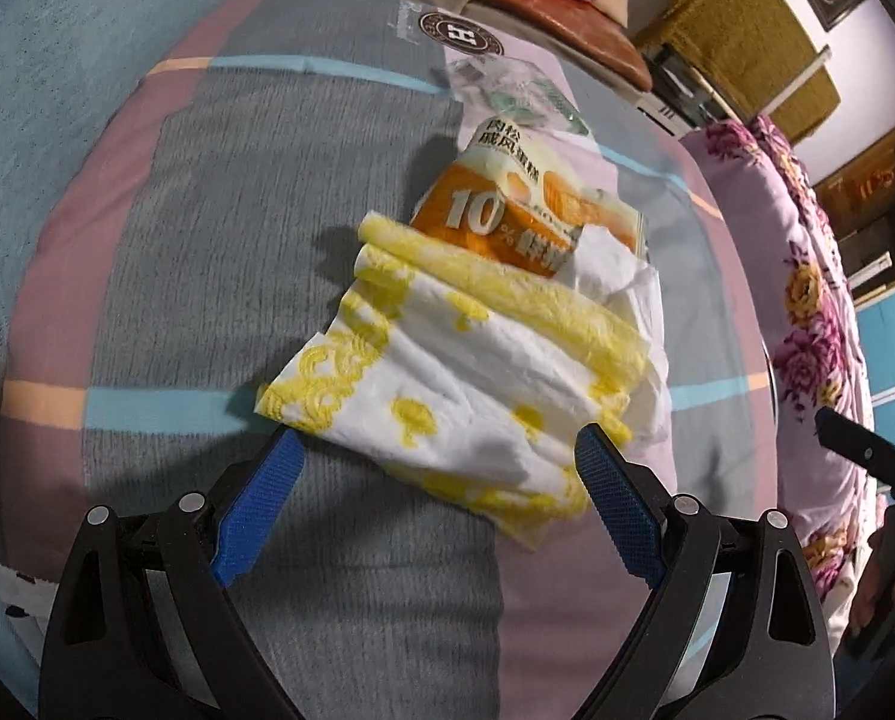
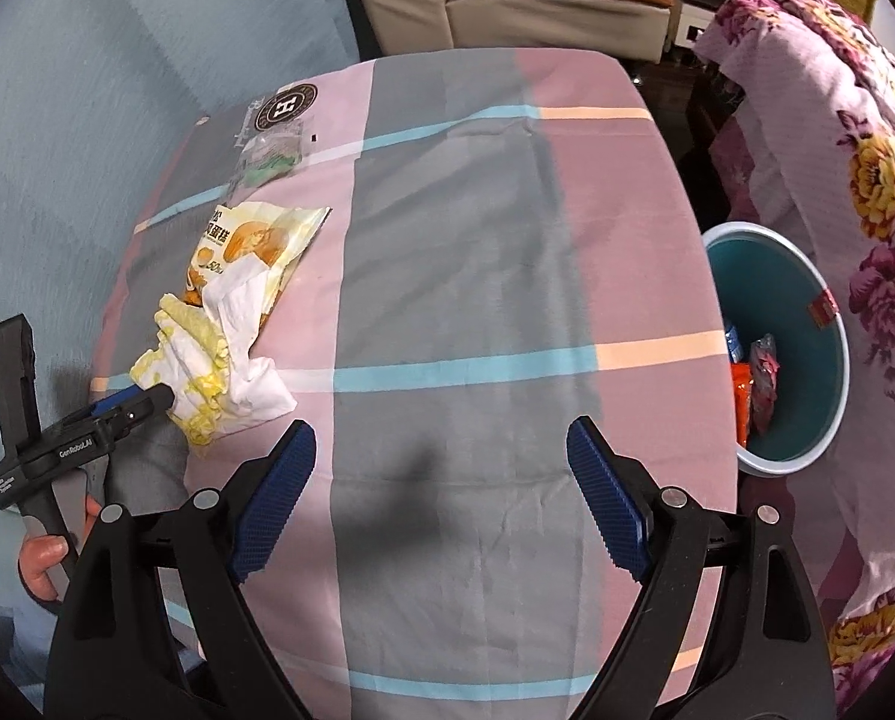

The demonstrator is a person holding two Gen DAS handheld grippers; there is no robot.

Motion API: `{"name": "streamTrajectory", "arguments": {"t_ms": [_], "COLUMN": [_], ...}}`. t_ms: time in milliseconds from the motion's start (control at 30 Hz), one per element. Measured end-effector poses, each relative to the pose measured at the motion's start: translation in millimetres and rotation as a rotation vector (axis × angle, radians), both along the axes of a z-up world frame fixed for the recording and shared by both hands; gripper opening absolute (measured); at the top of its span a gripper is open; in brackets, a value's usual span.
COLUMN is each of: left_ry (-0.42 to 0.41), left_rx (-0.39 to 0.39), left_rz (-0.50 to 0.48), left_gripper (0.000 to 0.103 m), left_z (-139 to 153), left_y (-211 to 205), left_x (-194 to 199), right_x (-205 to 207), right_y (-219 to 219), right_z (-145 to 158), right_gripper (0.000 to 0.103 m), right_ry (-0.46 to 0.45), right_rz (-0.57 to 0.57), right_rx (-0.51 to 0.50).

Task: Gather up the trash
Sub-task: 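Reach both tools back to the yellow-white tissue on the table, then grasp the yellow-white tissue with the left tool while the right tool grasps a white tissue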

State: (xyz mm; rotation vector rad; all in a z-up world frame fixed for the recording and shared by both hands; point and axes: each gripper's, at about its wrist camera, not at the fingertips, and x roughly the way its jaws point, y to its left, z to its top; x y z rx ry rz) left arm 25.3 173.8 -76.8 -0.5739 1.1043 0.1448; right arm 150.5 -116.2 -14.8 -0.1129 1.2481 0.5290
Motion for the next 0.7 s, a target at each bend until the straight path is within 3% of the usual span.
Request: {"name": "streamTrajectory", "arguments": {"t_ms": [67,133,233,300,400,467,600,700], "left_ry": [-0.007,-0.013,-0.016,-0.018,-0.020,-0.019,-0.022,-0.018], "left_rx": [0.016,0.053,0.117,0.126,0.127,0.123,0.139,0.142], "left_rz": [0.009,0.012,0.013,0.008,0.014,0.013,0.022,0.022], "left_gripper": [0.092,0.085,0.054,0.025,0.012,0.010,0.010,0.010], "left_z": [0,1,2,1,-1,-1,2,2], "left_y": [-2,-7,-14,-16,-11,-3,11,19], "left_x": [5,8,13,16,16,13,5,0], "right_x": [1,2,1,-2,-4,-6,-11,-12], "right_y": [3,7,17,28,46,55,82,101], "right_z": [-3,-5,-12,-17,-23,-27,-40,-50], "right_gripper": [0.082,0.082,0.082,0.082,0.082,0.082,0.060,0.055], "right_ry": [0.004,0.010,0.027,0.035,0.042,0.046,0.062,0.082], "right_rz": [0.005,0.008,0.024,0.044,0.079,0.101,0.170,0.205], "right_rx": [0.007,0.021,0.045,0.057,0.076,0.083,0.083,0.091]}}
